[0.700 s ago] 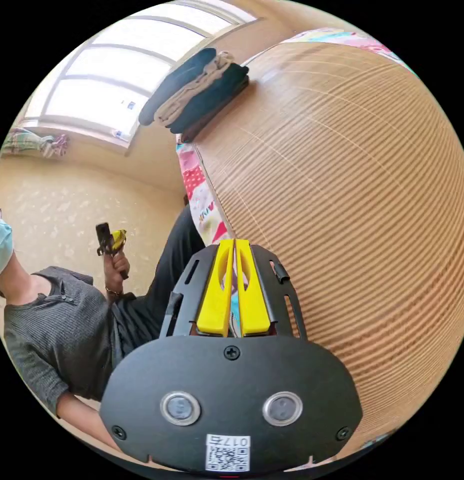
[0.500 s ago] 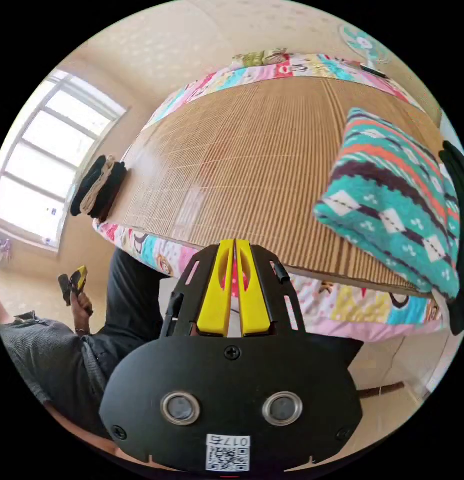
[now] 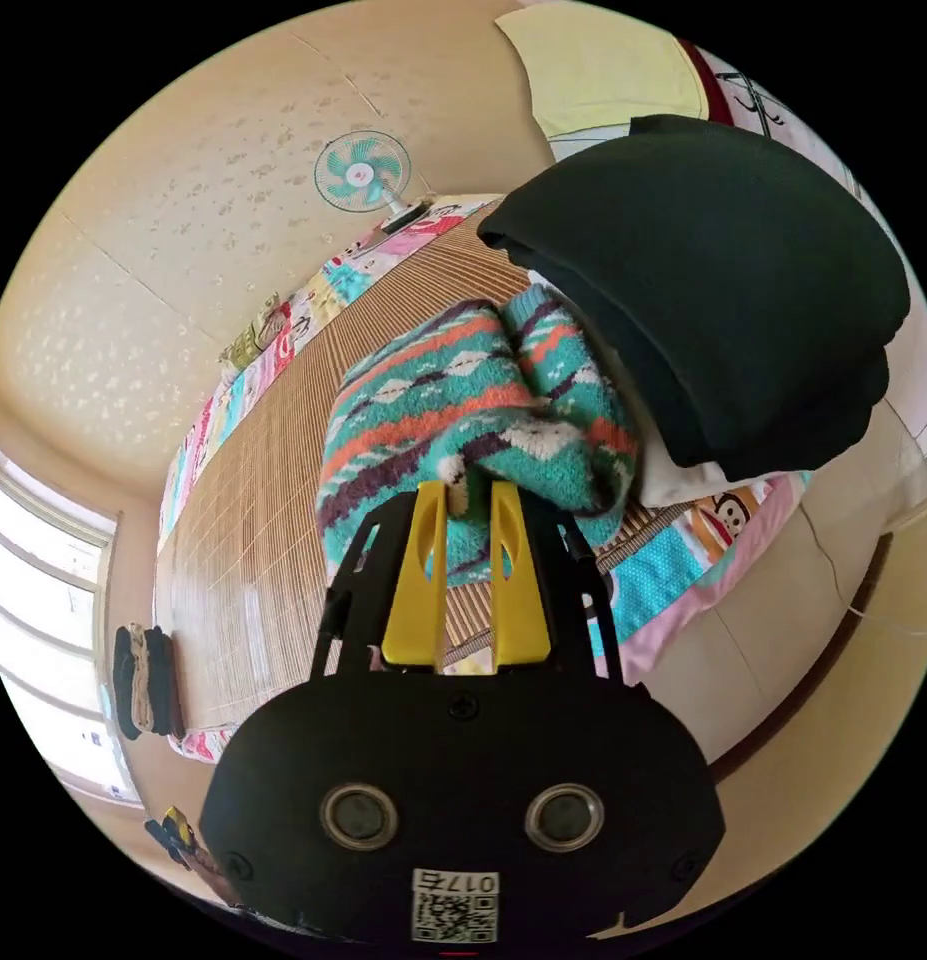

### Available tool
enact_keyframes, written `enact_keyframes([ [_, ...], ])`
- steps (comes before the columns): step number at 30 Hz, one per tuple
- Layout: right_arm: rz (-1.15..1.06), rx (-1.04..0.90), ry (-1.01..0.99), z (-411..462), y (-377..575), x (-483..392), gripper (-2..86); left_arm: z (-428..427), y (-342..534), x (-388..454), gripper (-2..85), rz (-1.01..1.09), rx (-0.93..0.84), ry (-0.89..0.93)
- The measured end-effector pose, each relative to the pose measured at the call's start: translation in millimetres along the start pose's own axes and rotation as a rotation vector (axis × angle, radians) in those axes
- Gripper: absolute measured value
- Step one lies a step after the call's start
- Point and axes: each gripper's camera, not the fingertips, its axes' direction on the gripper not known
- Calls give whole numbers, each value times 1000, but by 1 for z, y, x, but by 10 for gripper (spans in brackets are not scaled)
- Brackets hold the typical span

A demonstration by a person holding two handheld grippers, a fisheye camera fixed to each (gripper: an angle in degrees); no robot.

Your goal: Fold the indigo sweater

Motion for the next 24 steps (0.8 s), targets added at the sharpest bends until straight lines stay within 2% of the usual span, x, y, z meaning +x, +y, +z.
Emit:
enact_keyframes([
  [2, -165, 122, -109, -33, -1, -69, 44, -1, 1, 7, -9, 8, 20, -37],
  [3, -225, 128, -133, -39, 1, -90, 41, 1, 0, 11, -9, 15, 23, -60],
  [5, -481, 114, -187, -56, 22, -180, 33, 9, -5, 17, -8, 28, 14, -71],
  [8, -765, 102, -85, -65, 92, -273, 30, 30, -21, 29, -2, 60, -16, -52],
  [10, -919, 99, -59, -71, 144, -303, 30, 56, -36, 36, 19, 75, -74, 8],
  [12, -1067, 61, -54, -75, 194, -317, 32, 80, -46, 38, 55, 56, -119, 42],
  [15, -1138, -182, -229, -62, 253, -315, 37, 122, -59, 37, 85, 41, -222, 72],
  [17, -1225, -549, -355, -26, 295, -310, 45, 148, -65, 35, 87, 34, -294, 61],
  [19, -1285, -709, -325, -10, 317, -304, 53, 180, -75, 32, 88, 23, -382, 60],
  [24, -1303, -576, -412, -47, 280, -321, 64, 235, -93, 36, 88, 62, -473, 36],
])
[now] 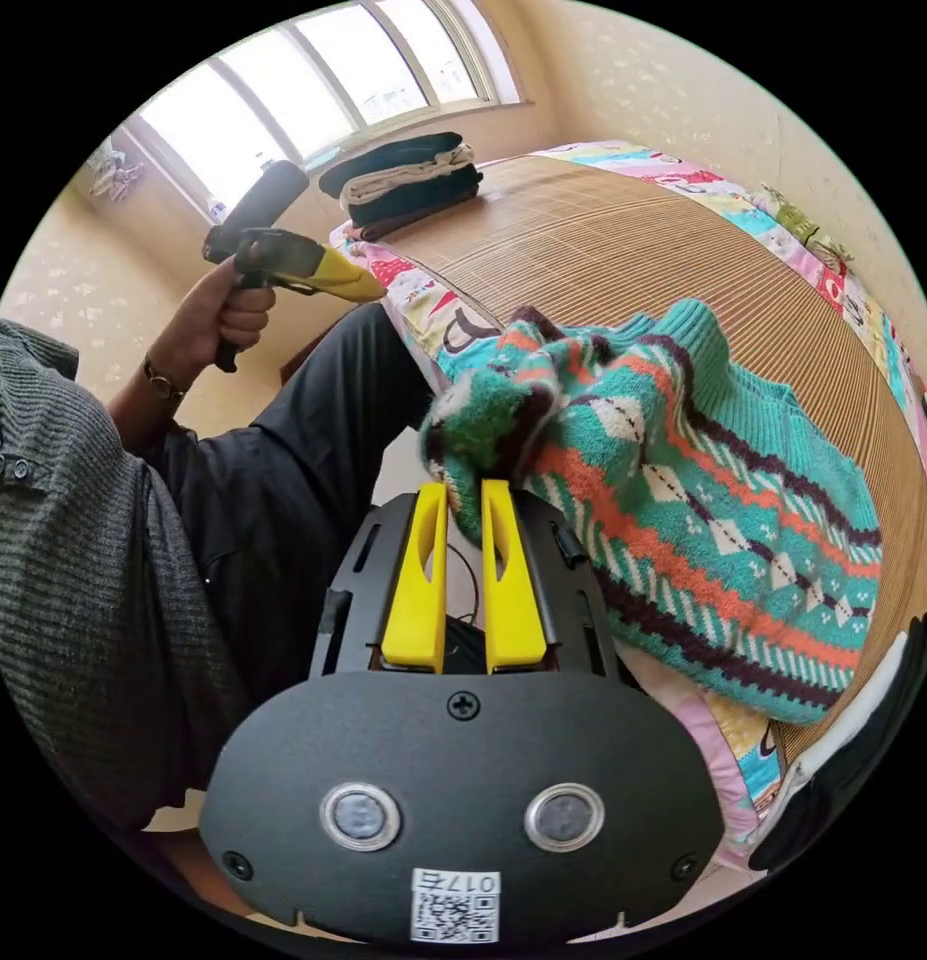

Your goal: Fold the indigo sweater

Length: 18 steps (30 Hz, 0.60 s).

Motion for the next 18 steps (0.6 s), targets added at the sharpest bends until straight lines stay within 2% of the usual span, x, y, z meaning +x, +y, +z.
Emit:
enact_keyframes([
  [3, 6, 116, -27, -33, -25, 24, 65, 20, -24, -4, 88, 11, -9, -75],
  [6, -20, 273, -140, -59, -44, 47, 57, 34, -51, -22, 97, -18, -18, -160],
  [8, -8, 452, -273, -83, -49, 72, 46, 38, -67, -37, 110, -46, -9, -148],
  [10, 107, 531, -279, -91, -56, 95, 61, 38, -85, -52, 115, -72, 28, -113],
  [12, 305, 477, -166, -82, -73, 124, 98, 42, -98, -59, 115, -81, 32, -139],
  [14, 517, 303, 39, -39, -103, 164, 154, 49, -113, -65, 115, -82, 21, -186],
  [15, 547, 233, 75, -23, -111, 173, 159, 54, -123, -70, 114, -88, 14, -206],
  [16, 526, 66, 125, 12, -126, 186, 157, 58, -135, -75, 114, -89, 12, -205],
  [17, 453, 33, 277, 21, -131, 181, 142, 59, -140, -78, 114, -92, 12, -197],
  [18, 410, 27, 324, 19, -132, 176, 126, 60, -151, -83, 114, -97, 24, -173],
])
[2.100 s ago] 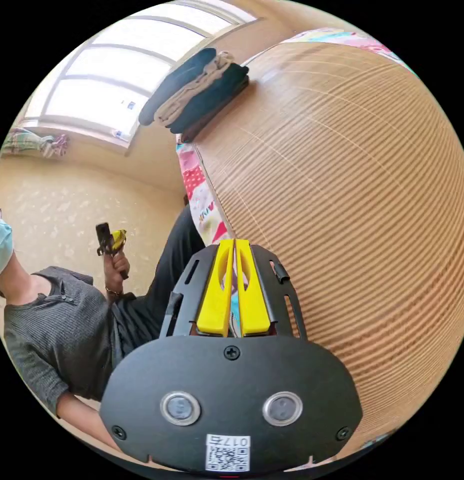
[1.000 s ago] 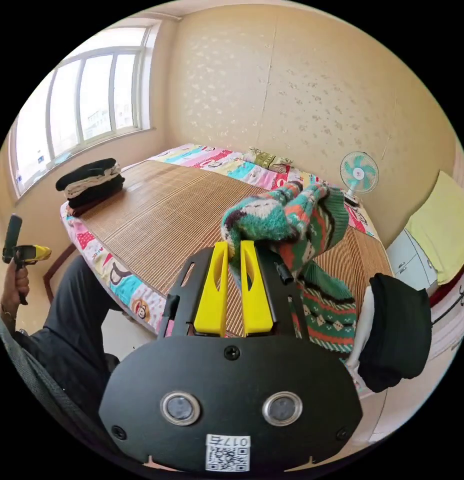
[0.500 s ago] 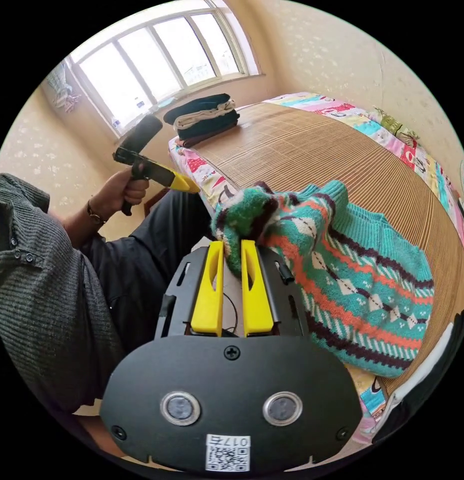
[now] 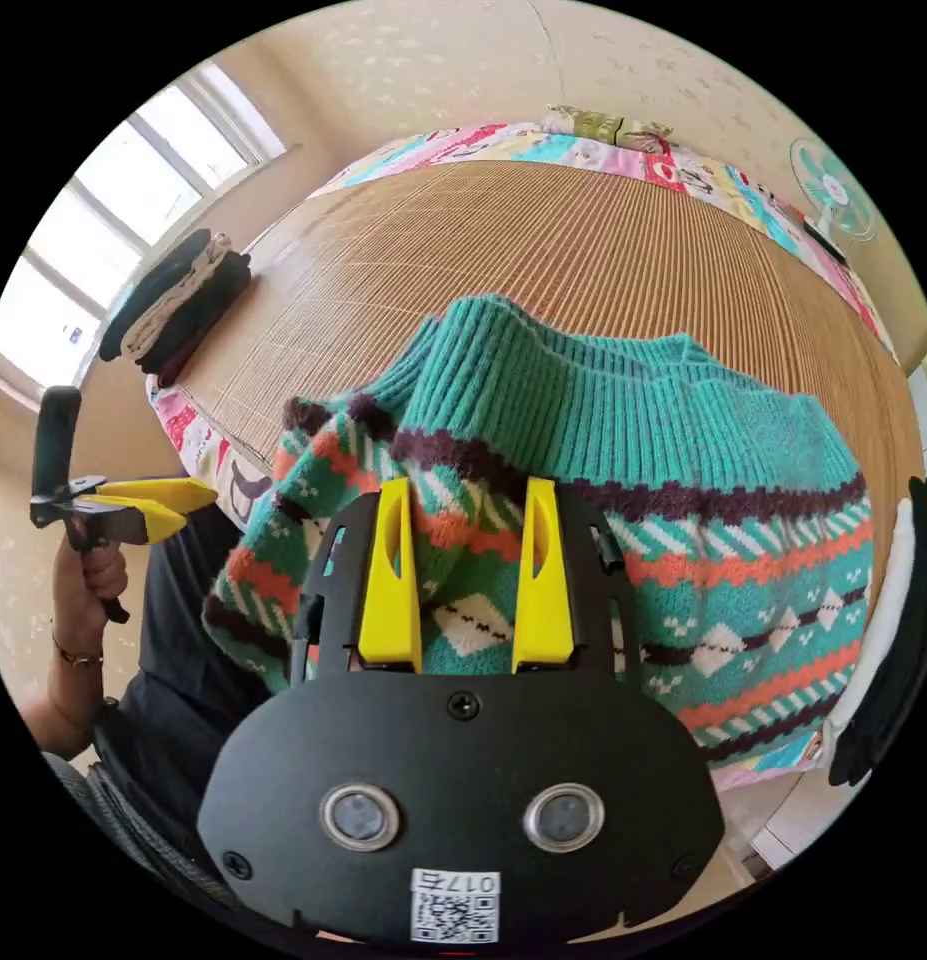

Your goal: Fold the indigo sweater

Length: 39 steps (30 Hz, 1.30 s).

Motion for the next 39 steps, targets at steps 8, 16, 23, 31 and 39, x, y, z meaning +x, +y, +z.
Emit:
enact_keyframes([
  [8, 68, 310, 147, -136, 121, 48, 49, -12, -87, -44, 125, -43, 66, -108],
  [16, 282, 165, 304, -149, 225, 104, 31, 20, -167, -144, 166, -221, -164, 101],
  [23, 481, 197, 152, -178, 263, 178, 36, 52, -130, -166, 118, -148, -349, 128],
  [31, 724, 375, -323, -203, 327, 274, 36, 59, -63, -283, 109, -313, -210, 675],
  [39, 259, 526, -930, -249, 344, 274, 40, 46, -71, -274, 69, 147, -19, 1373],
])
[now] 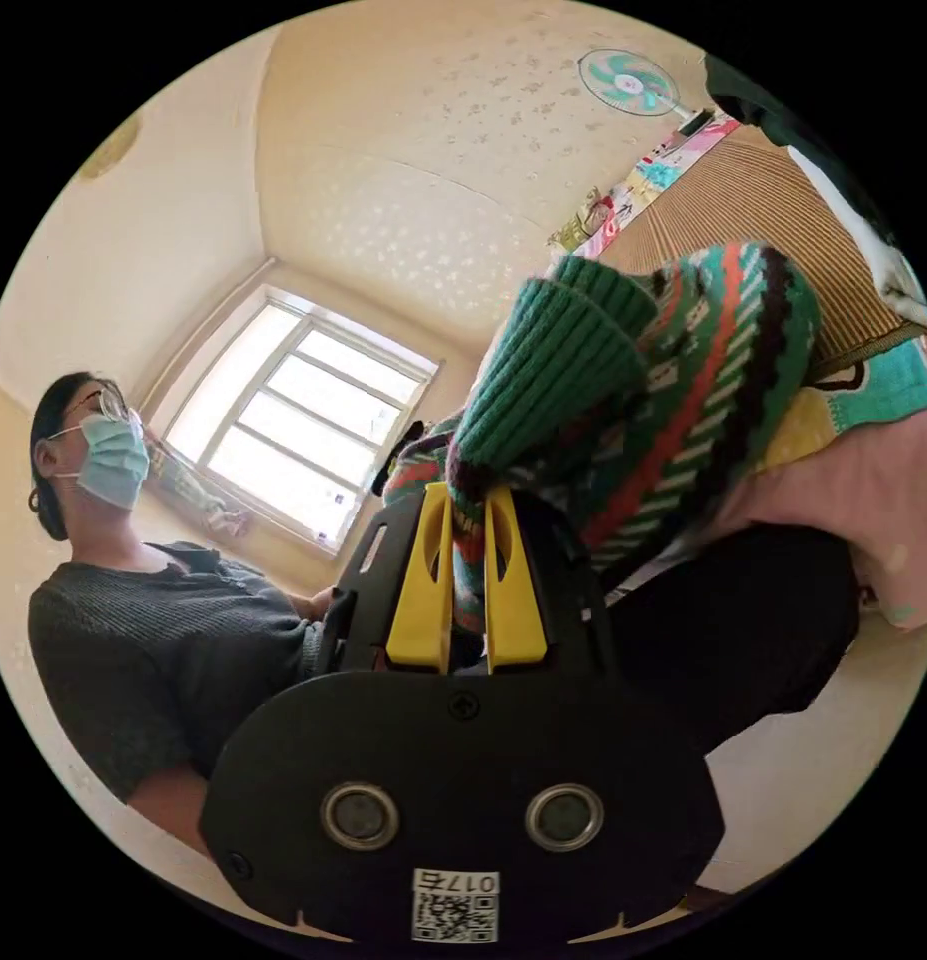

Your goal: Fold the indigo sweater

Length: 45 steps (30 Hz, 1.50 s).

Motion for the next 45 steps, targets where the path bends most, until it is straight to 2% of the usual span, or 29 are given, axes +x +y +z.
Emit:
enact_keyframes([
  [3, -199, -164, -152, 25, -1, -52, 48, 30, -25, 62, 66, 357, -199, 132],
  [5, -344, -373, -248, 51, 0, -97, 55, 52, -34, 107, 65, 548, -339, 274],
  [8, -471, -584, -259, 70, 6, -139, 61, 73, -33, 180, 66, 812, -454, 543],
  [10, -499, -618, -177, 70, 8, -153, 58, 74, -24, 228, 66, 948, -482, 776],
  [12, -556, -609, -122, 60, 11, -163, 46, 72, -13, 253, 66, 992, -483, 829],
  [16, -493, -309, -37, 15, -13, -145, 47, 80, 24, 282, 65, 1012, -564, 957],
  [20, -402, -218, 116, 51, -56, -126, 156, 99, 67, 287, 65, 973, -623, 1076],
  [25, -423, -369, 147, 151, -84, -100, 231, 100, 100, 266, 65, 847, -522, 1261],
  [27, -426, -474, 77, 188, -85, -90, 238, 98, 108, 265, 65, 826, -510, 1250],
  [29, -415, -672, -89, 239, -78, -79, 197, 95, 116, 262, 65, 817, -496, 1240],
  [30, -427, -688, -142, 247, -75, -79, 166, 95, 121, 258, 65, 806, -489, 1241],
  [31, -484, -687, -292, 255, -69, -83, 109, 93, 124, 255, 65, 799, -481, 1211],
  [32, -466, -647, -249, 254, -69, -83, 57, 92, 126, 255, 65, 800, -476, 1192],
  [33, -447, -618, -206, 250, -71, -83, 52, 88, 128, 257, 65, 809, -466, 1153],
  [35, -374, -461, -26, 208, -87, -93, 37, 81, 133, 267, 65, 834, -473, 1070],
  [36, -376, -426, 28, 195, -91, -101, 34, 77, 137, 275, 65, 842, -485, 973],
  [38, -457, -269, 311, 145, -100, -162, 26, 72, 142, 288, 66, 844, -510, 777],
  [39, -482, -220, 398, 133, -101, -181, 24, 68, 147, 298, 66, 852, -533, 608],
  [40, -541, -65, 575, 107, -97, -222, 19, 61, 154, 309, 67, 884, -553, 405],
  [41, -568, 222, 720, 74, -83, -263, 13, 57, 158, 315, 67, 909, -563, 297],
  [42, -572, 391, 760, 54, -73, -282, 12, 48, 168, 323, 68, 945, -568, 96],
  [43, -600, 639, 774, 20, -52, -315, 9, 44, 178, 327, 68, 943, -573, -131],
  [44, -646, 733, 768, -1, -42, -342, 8, 44, 183, 328, 68, 947, -566, -239],
  [45, -667, 739, 761, -6, -42, -354, 7, 44, 194, 327, 66, 966, -503, -410],
])
